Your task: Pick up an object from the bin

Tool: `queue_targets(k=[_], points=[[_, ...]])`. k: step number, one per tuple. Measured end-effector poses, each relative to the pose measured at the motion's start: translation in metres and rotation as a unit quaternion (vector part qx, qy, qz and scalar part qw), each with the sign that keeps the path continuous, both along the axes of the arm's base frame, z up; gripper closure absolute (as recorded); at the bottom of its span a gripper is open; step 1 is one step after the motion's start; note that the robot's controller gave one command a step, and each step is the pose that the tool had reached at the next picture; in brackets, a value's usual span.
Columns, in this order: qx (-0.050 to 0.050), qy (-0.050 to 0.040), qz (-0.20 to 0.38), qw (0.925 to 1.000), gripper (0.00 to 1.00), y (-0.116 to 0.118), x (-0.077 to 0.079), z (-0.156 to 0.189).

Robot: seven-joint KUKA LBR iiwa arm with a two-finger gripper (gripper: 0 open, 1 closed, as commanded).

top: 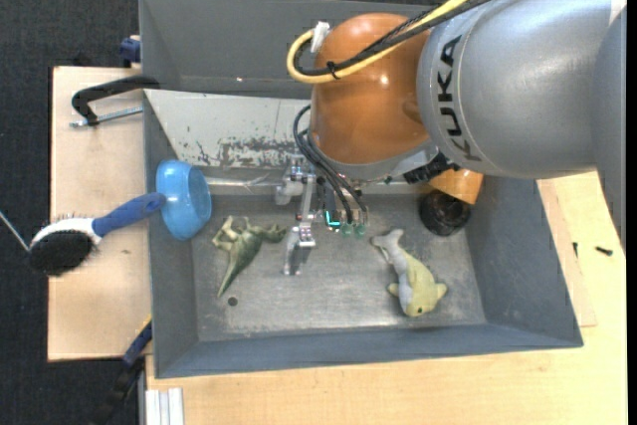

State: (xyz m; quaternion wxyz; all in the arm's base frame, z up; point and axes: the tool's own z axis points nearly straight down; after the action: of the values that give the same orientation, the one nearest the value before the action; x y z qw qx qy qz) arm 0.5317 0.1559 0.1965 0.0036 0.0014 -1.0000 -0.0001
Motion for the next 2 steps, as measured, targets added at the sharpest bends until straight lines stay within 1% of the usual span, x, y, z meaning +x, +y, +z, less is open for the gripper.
queue_targets(k=[1,2], points=[[0.002,-0.0065,0.166,0.9862,0.00,-0.0030,0.0607,-0.1240],[0.003,-0.0118,0.165,0.9863,1.00,-0.0023,0.0630,-0.1211]])
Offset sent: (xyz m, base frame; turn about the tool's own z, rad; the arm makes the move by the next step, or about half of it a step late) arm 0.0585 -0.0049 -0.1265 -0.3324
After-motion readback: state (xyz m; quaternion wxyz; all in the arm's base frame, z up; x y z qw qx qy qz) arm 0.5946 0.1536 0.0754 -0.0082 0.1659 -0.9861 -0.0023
